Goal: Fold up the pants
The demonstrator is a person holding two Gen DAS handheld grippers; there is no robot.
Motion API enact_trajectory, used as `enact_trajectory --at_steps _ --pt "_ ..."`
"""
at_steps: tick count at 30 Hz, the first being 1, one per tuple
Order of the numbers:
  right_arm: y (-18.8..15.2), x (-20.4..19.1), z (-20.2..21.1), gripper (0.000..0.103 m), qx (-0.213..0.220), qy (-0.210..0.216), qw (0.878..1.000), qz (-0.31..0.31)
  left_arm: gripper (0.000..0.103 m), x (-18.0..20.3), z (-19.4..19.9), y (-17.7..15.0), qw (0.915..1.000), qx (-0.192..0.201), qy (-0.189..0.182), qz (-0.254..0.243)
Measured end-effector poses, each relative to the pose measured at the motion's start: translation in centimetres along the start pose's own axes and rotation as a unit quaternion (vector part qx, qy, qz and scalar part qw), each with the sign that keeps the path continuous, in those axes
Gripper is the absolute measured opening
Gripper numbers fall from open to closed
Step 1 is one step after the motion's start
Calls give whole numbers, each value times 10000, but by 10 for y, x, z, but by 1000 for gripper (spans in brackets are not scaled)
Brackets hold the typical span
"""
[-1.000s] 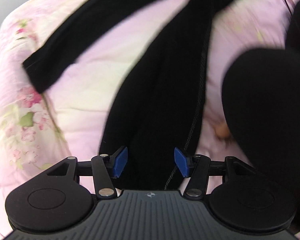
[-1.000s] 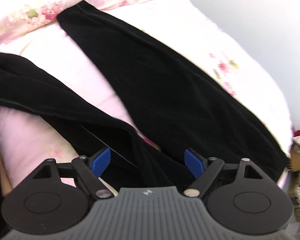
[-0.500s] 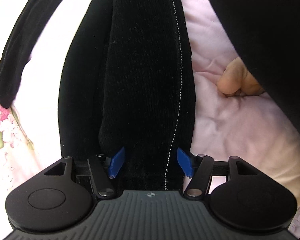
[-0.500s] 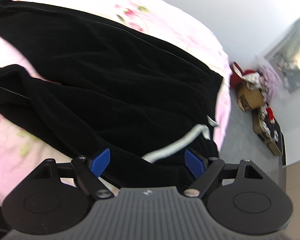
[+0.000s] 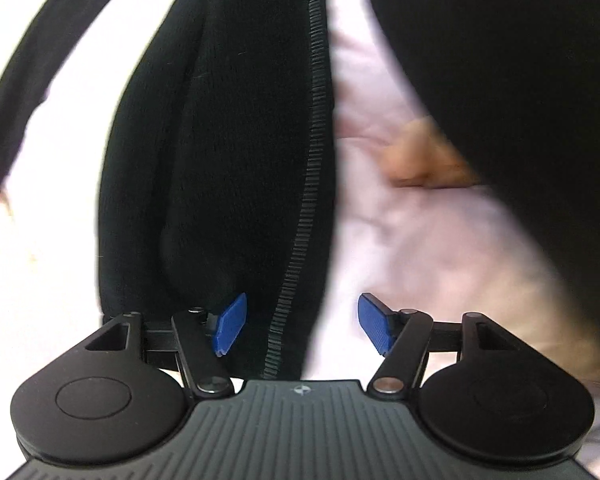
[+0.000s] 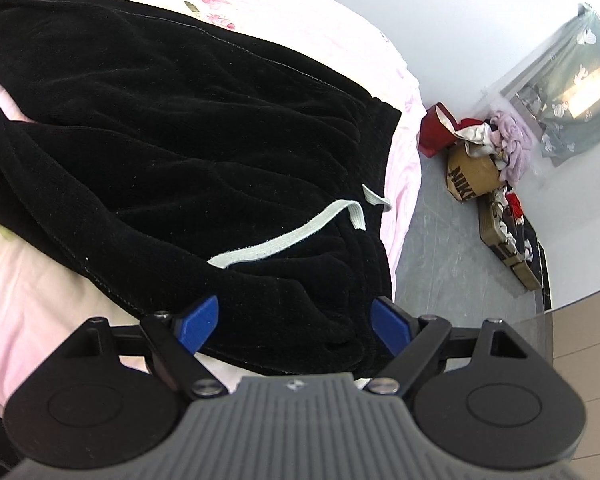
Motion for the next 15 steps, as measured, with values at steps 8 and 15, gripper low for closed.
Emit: enact_trajectory --at_steps 8,15 --pt "-4 2 1 81 78 -20 9999 -79 61 -11 -22 13 9984 -287 -6 477" --pt "-7 4 0 81 155 10 9998 -94 21 -23 -6 16 9939 -272 133 1060"
Point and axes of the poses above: each gripper's, at about its wrist camera, not at the fingertips, and z roughly against the way its jaws point, x to its right, y to its top, the point moved 2 cm from there along -z, roughly the way its jaws point, and after that the axes turned 9 degrees about x, right-handed, at the moved point
